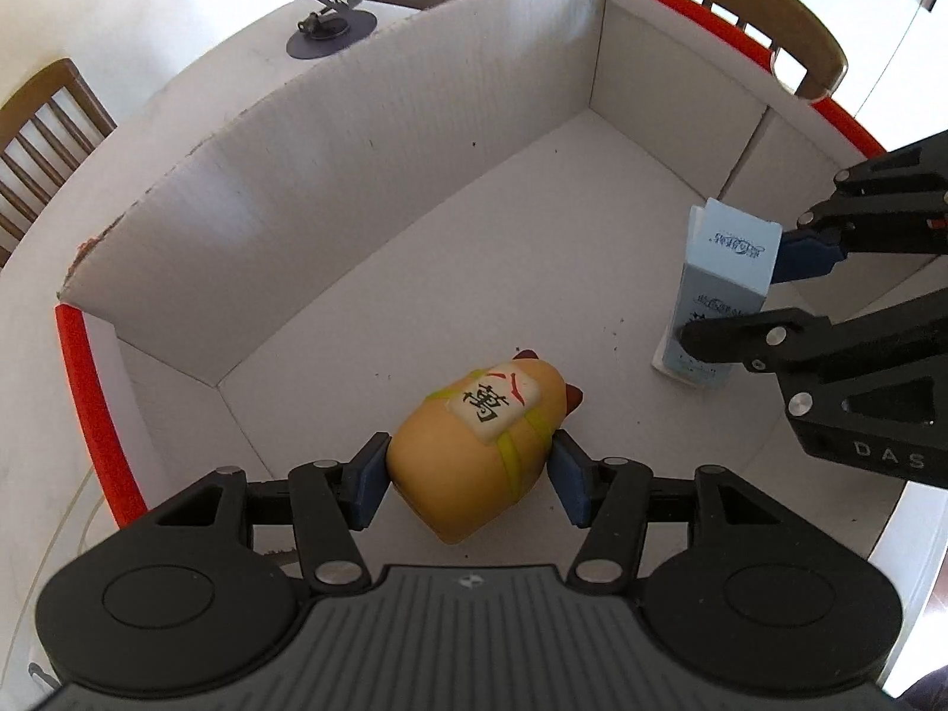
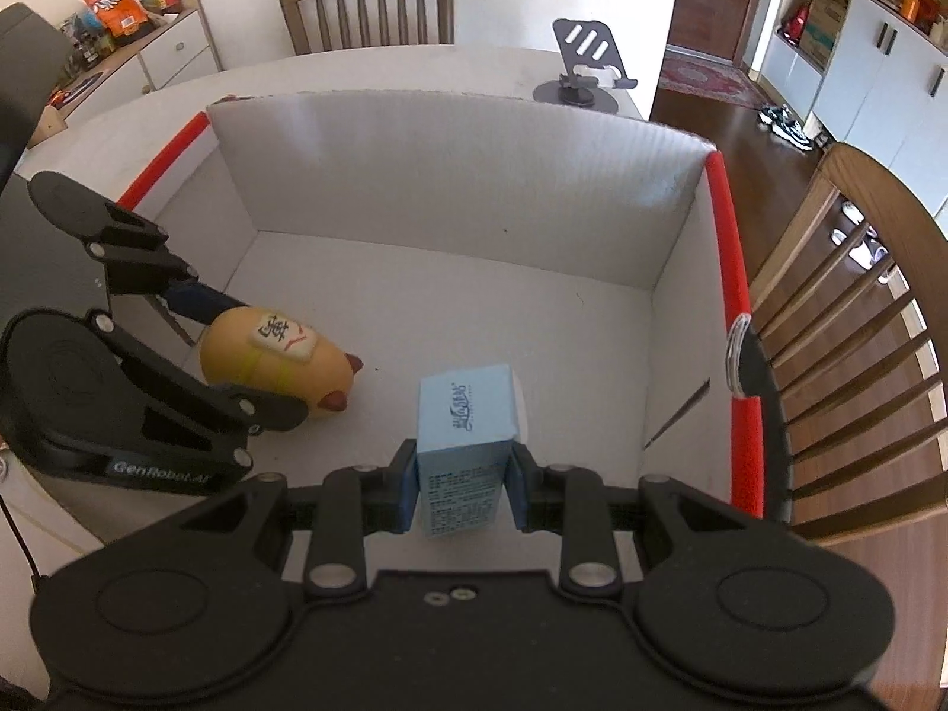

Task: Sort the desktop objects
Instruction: 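Release the yellow toy with left tool while right tool releases the blue box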

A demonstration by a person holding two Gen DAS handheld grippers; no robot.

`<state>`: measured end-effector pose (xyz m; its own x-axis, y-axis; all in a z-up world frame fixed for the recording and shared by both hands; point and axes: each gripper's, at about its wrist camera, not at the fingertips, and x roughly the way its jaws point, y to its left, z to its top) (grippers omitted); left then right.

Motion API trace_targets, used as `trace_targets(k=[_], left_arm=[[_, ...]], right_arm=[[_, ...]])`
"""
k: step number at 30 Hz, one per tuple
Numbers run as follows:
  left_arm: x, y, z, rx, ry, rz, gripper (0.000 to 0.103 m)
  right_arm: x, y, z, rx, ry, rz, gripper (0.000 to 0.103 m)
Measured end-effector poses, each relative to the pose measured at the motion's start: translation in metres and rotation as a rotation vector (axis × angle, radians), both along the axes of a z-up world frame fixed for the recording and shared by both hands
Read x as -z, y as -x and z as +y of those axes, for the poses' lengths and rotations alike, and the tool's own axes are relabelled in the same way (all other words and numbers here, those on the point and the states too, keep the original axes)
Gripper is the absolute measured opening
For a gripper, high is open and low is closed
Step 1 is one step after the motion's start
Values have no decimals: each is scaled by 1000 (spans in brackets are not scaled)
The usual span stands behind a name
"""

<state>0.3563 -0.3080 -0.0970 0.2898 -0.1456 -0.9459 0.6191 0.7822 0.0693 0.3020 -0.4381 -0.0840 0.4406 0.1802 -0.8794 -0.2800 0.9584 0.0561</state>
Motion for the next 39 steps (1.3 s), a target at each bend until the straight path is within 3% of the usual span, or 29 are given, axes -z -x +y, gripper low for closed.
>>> trace_targets(k=[9,14,18,27,39], left_arm=[[-3,0,2,-14,-6,-4,63],[-14,4,8,-8,29,-23,66],[-25,9,15,-10,55,-41,66],[-49,27,32,-42,161,-76,66],[-73,61,53,-23,245,-128,66]], right_arm=[[1,5,-1,0,-1,5,34],[-5,9,-5,4,-12,-7,36],[-14,14,-7,12,-18,-27,46],[-38,31,-9,28,-49,-73,46],[-62,54,-2,40,-80,-130,51]])
